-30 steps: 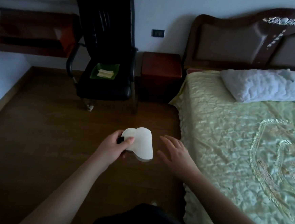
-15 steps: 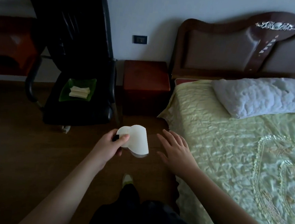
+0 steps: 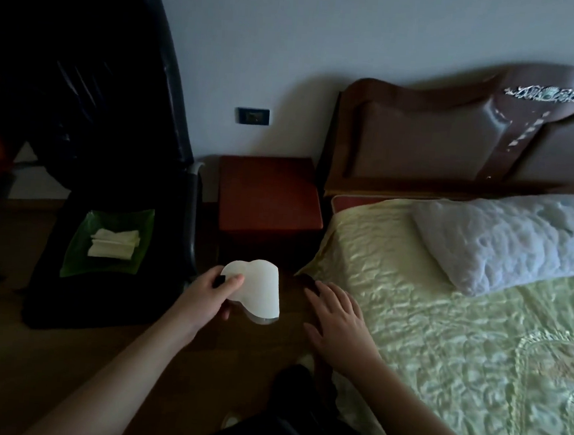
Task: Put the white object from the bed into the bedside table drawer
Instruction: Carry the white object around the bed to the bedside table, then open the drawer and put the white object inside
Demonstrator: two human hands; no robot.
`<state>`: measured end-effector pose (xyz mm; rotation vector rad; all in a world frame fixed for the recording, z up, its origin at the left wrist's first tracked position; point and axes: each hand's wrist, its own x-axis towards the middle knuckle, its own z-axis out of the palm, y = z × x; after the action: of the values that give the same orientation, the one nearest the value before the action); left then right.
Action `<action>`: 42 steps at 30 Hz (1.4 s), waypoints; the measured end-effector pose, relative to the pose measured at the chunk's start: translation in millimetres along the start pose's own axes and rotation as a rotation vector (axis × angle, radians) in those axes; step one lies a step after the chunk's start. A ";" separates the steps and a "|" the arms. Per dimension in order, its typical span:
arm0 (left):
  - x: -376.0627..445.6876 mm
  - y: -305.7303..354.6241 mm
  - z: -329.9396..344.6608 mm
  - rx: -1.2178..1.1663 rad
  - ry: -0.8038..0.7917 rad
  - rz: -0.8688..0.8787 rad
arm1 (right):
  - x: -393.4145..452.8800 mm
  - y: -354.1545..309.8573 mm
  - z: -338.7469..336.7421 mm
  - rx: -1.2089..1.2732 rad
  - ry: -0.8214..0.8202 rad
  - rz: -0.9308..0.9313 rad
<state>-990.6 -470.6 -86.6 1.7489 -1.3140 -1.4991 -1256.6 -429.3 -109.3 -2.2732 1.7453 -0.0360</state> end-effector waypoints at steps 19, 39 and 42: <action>254.3 4.3 39.9 -0.302 0.135 -0.365 | 309.9 125.4 73.8 0.430 -0.372 0.211; 391.2 -224.0 70.1 -0.610 0.387 -0.549 | 499.7 118.4 413.8 1.709 -0.295 1.180; 398.9 -231.5 76.3 -0.600 0.384 -0.548 | 519.6 126.9 423.3 1.784 -0.229 1.278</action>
<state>-1006.5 -708.1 -488.9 1.9061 -0.1547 -1.5007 -1156.8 -868.4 -621.7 0.1246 1.4673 -0.6638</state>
